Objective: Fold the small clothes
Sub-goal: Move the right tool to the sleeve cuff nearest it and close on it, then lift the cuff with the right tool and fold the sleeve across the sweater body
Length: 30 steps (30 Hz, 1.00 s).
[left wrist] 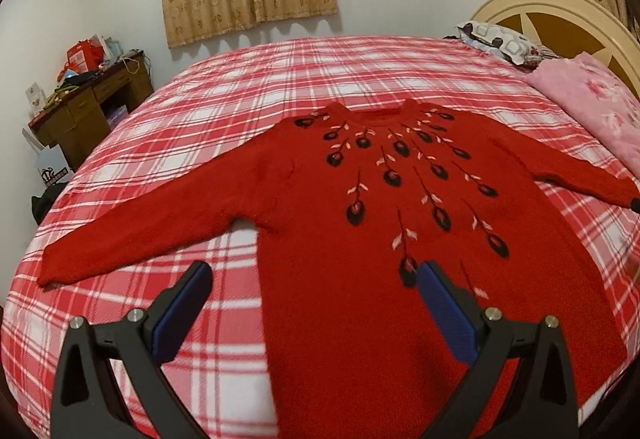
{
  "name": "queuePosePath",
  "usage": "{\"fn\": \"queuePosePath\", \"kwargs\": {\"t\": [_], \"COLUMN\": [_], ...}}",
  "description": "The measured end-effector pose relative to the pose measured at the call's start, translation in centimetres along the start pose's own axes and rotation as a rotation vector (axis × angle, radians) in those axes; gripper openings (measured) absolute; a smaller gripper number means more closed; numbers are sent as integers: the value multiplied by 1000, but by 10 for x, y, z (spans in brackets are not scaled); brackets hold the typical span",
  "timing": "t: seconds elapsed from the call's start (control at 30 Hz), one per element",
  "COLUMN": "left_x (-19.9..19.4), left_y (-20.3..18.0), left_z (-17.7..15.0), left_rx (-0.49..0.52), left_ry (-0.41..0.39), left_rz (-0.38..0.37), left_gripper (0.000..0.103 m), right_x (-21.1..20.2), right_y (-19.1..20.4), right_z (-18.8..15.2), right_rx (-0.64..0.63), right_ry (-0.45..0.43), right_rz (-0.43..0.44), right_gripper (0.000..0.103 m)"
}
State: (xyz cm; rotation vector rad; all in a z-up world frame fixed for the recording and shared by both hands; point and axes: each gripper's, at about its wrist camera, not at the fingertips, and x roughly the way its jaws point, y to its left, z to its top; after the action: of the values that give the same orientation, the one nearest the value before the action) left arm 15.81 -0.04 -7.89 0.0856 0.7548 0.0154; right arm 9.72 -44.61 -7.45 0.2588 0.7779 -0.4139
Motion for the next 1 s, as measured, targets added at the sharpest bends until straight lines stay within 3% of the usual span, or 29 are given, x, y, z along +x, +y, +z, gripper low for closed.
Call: {"fn": "queuePosePath", "kwargs": {"t": [0.27, 0.43, 0.57, 0.7, 0.8, 0.87, 0.93, 1.0], "left_x": [29, 43, 52, 59, 63, 65, 66, 66], "left_y": [2, 8, 12, 12, 15, 18, 21, 27], "left_z": [17, 24, 23, 22, 22, 22, 23, 23], "left_rx": [3, -15, -30, -20, -19, -16, -14, -22], "left_ry": [21, 35, 50, 60, 61, 56, 53, 54], "left_rz": [31, 49, 53, 71, 82, 100, 115, 116], "left_gripper": [103, 103, 103, 103, 103, 103, 103, 103], "right_x": [36, 59, 74, 83, 91, 92, 91, 88], "right_y": [-89, -122, -125, -113, -104, -102, -97, -90], "right_z": [40, 58, 65, 67, 68, 70, 72, 77], "right_rx": [199, 253, 233, 187, 142, 138, 136, 131], "right_ry": [26, 75, 93, 107, 123, 130, 147, 156], "right_rz": [-90, -109, -124, -129, -149, -151, -118, -89], "right_gripper": [99, 79, 75, 59, 54, 40, 19, 16]}}
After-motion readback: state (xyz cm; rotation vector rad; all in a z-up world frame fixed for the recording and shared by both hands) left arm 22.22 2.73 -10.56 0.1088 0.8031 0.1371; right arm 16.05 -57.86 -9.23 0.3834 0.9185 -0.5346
